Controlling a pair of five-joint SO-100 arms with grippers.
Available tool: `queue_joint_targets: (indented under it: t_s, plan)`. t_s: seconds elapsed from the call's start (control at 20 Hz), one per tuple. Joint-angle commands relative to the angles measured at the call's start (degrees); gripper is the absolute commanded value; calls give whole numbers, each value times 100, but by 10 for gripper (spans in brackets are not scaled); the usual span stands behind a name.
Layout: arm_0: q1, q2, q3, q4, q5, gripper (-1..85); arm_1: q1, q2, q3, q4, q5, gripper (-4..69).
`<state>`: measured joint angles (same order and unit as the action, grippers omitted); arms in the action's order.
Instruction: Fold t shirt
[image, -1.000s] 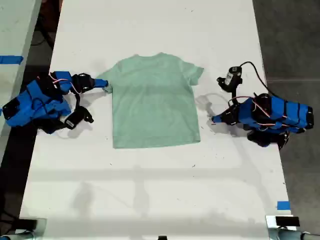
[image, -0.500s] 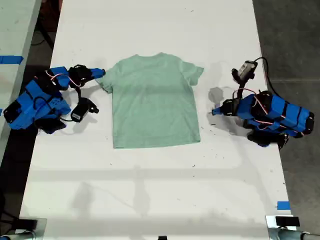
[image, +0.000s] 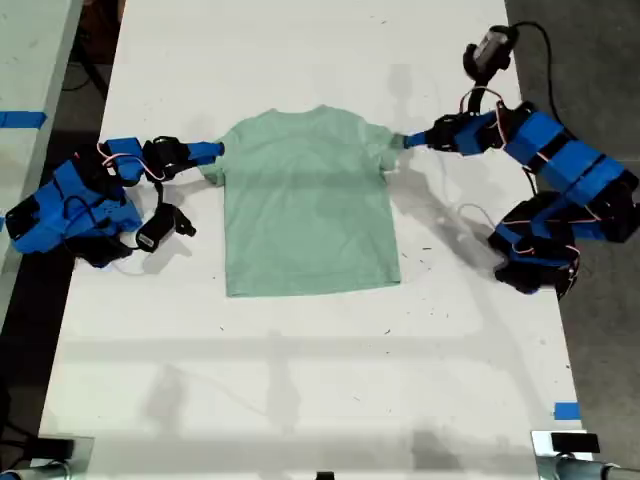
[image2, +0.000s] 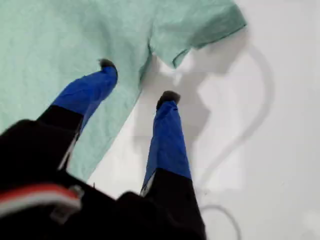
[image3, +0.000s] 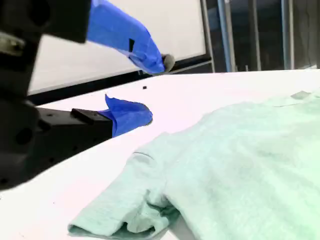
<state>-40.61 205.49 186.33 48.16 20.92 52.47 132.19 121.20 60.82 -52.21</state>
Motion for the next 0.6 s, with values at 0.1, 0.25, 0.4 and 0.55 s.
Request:
queue_joint_targets:
  t_s: [0.1,0.25,0.4,0.55]
  plan:
    - [114,44,246,-79,-105,106,580,-2408,-1318,-1222,-281,235]
    - [176,44,246,-53,-79,97,703,-3946,-1775,-1811,-149,228]
    - [202,44,246,-44,-79,93,633,-5361,-2338,-2039,18,113]
    - [229,53,246,-35,-79,90,519,-5669,-2769,-1512,290,1]
